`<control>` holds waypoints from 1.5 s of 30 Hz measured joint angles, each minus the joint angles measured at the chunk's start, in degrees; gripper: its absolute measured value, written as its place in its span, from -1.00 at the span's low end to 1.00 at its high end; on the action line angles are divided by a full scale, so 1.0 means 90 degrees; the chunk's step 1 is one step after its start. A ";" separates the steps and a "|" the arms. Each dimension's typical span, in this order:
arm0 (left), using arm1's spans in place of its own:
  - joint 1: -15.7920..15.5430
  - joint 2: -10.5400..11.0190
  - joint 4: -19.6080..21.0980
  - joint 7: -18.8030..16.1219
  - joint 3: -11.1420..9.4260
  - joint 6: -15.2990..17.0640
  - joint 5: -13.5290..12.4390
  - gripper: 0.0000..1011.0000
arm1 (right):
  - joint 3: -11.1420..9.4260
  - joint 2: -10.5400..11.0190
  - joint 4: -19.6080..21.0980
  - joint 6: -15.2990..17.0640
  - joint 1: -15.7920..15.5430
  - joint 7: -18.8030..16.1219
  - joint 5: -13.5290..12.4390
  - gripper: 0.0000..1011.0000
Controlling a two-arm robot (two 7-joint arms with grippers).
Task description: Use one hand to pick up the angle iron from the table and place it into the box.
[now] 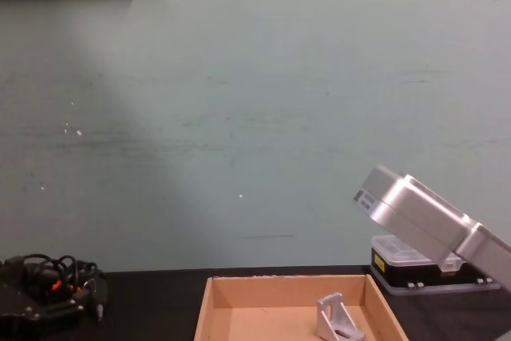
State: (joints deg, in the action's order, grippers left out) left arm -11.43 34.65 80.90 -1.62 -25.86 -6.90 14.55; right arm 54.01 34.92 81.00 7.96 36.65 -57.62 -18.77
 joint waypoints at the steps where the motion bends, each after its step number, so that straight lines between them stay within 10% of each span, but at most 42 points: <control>1: 0.0000 0.0000 0.0000 0.0000 0.0000 0.0000 0.0000 0.98 | -0.0001 0.0000 -0.0003 0.0002 0.0001 0.0007 0.0001 0.62; 25: -0.0001 0.0000 0.0000 0.0000 0.0000 0.0000 0.0000 0.98 | -0.0022 -0.0055 -0.0096 0.0012 0.0003 0.0069 0.0020 -0.85; 45: 0.0000 0.0000 0.0000 0.0000 0.0000 0.0000 0.0000 0.98 | -0.0132 -0.0171 -0.0179 -0.0013 0.0039 0.0085 -0.0120 -0.87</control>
State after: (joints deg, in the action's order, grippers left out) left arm -11.43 34.65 80.90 -1.62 -25.86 -6.91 14.55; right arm 52.83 33.39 79.39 7.84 37.00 -56.85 -19.85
